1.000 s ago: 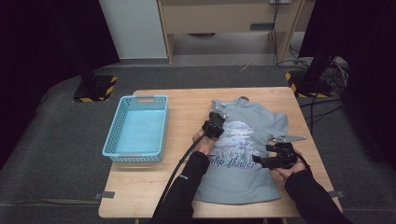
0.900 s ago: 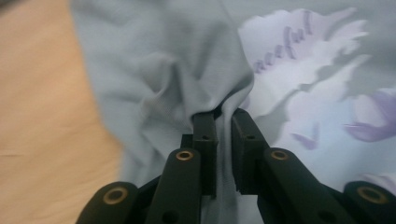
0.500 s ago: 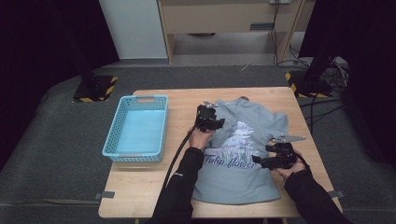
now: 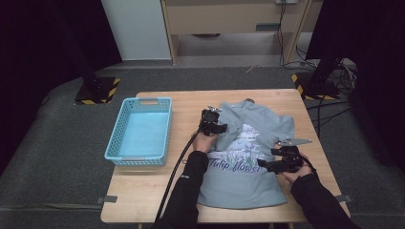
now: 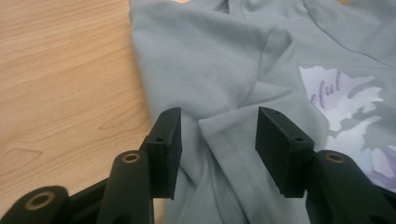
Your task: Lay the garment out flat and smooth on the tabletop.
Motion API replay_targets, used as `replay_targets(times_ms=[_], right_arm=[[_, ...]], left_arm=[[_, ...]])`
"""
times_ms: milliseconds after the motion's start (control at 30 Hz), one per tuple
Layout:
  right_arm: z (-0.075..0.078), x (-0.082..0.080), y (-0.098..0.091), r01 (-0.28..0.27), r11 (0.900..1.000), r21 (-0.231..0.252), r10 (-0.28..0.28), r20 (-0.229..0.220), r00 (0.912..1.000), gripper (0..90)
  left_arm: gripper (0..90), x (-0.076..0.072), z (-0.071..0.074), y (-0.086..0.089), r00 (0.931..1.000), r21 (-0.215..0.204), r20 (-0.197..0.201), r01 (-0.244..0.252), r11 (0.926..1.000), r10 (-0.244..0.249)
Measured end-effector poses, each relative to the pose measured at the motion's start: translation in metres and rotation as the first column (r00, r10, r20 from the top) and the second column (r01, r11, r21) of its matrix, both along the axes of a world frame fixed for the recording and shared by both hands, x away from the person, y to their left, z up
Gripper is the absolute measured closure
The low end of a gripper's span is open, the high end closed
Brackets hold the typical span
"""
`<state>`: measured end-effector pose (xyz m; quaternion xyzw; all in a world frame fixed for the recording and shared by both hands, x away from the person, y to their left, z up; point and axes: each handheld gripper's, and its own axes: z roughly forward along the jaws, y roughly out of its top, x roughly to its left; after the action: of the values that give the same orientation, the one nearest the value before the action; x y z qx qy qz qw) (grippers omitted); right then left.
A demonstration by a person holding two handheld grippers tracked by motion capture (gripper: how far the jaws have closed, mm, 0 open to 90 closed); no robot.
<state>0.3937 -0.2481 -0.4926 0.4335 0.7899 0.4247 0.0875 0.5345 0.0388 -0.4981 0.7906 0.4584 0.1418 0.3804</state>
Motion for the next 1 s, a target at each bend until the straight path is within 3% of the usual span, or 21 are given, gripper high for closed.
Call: replay_targets(times_ms=[100, 200, 333, 667, 1000], right_arm=[[-0.001, 0.0, 0.0, -0.001, 1.0, -0.001, 0.001, -0.004, 1.0, 14.4], [-0.001, 0.001, -0.001, 0.0, 1.0, 0.0, 0.0, -0.002, 1.0, 14.4], [0.0, 0.0, -0.001, 0.001, 1.0, 0.0, -0.001, -0.004, 1.0, 14.4], [-0.001, 0.0, 0.0, -0.003, 1.0, -0.001, 0.003, -0.008, 1.0, 14.4], [-0.001, 0.0, 0.0, -0.004, 1.0, -0.001, 0.004, -0.009, 1.0, 14.4]], left_arm=[[50.7, 0.004, -0.003, 0.002, 1.0, -0.013, 0.001, 0.001, 0.9999, -0.001], [52.3, 0.007, -0.006, 0.002, 1.0, 0.001, 0.002, 0.007, 1.0, -0.007], [56.6, 0.008, -0.007, 0.004, 0.9998, -0.019, -0.015, 0.013, 0.9997, -0.013], [64.9, 0.006, -0.014, -0.005, 0.9986, -0.016, -0.046, 0.025, 0.9996, -0.026], [86.2, 0.004, -0.016, -0.011, 0.9981, -0.02, -0.057, 0.024, 0.9995, -0.025]])
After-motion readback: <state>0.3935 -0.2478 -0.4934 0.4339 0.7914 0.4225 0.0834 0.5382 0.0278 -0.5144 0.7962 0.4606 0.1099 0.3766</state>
